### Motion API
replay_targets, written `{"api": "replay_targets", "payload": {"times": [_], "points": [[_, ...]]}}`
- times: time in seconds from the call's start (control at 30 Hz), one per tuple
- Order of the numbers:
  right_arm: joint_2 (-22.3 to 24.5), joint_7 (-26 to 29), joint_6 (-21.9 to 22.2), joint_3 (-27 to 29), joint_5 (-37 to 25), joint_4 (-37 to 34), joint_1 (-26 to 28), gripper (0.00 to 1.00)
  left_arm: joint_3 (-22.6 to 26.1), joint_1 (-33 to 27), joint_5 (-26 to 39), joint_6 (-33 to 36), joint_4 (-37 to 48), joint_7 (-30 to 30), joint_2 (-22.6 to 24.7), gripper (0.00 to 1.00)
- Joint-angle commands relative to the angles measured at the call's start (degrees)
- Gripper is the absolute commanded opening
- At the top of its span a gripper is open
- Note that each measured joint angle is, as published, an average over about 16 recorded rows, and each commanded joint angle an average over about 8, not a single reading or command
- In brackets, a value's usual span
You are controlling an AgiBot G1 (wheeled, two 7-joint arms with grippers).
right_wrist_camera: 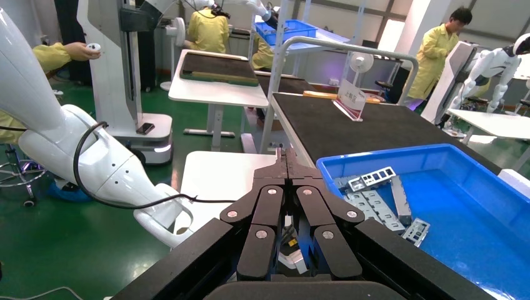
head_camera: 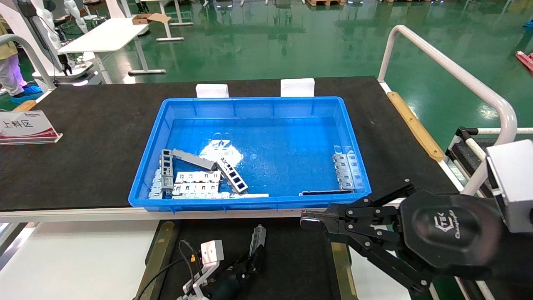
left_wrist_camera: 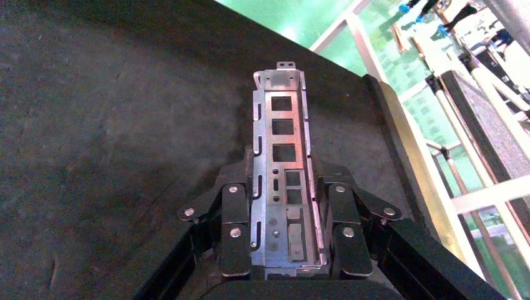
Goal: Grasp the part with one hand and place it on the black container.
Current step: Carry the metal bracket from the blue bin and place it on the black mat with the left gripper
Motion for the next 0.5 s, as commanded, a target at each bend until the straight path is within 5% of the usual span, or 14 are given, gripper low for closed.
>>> {"api": "replay_targets", "payload": {"times": [0.03,0.17,0.3,0.37,0.43,0.5], "points": [[0.00,0.00,0.00,0.00,0.00,0.00,0.00,0.00,0.37,-0.07,-0.86,-0.29,0.15,0.15,0.08,0.02],[0.00,0.00,0.00,-0.01,0.01,0.00,0.00,0.07,0.98,-0.10,-2.62,-0.81,0.17,0.83,0.13,0.26],[0.01,-0.01,0.01,-0.01,0.01,0.00,0.00,0.54,1.40,-0.13,-4.37,-1.16,0.20,1.61,0.15,0.74],[0.01,-0.01,0.01,-0.02,0.01,0.00,0.00,0.79,1.58,-0.14,-5.24,-1.25,0.23,2.06,0.16,0.90],[0.01,-0.01,0.01,-0.02,0.01,0.00,0.00,0.97,1.76,-0.16,-6.04,-1.23,0.27,2.56,0.16,1.00],[0.01,-0.01,0.01,-0.02,0.01,0.00,0.01,1.00,1.94,-0.17,-6.85,-1.15,0.31,3.10,0.16,1.00]]}}
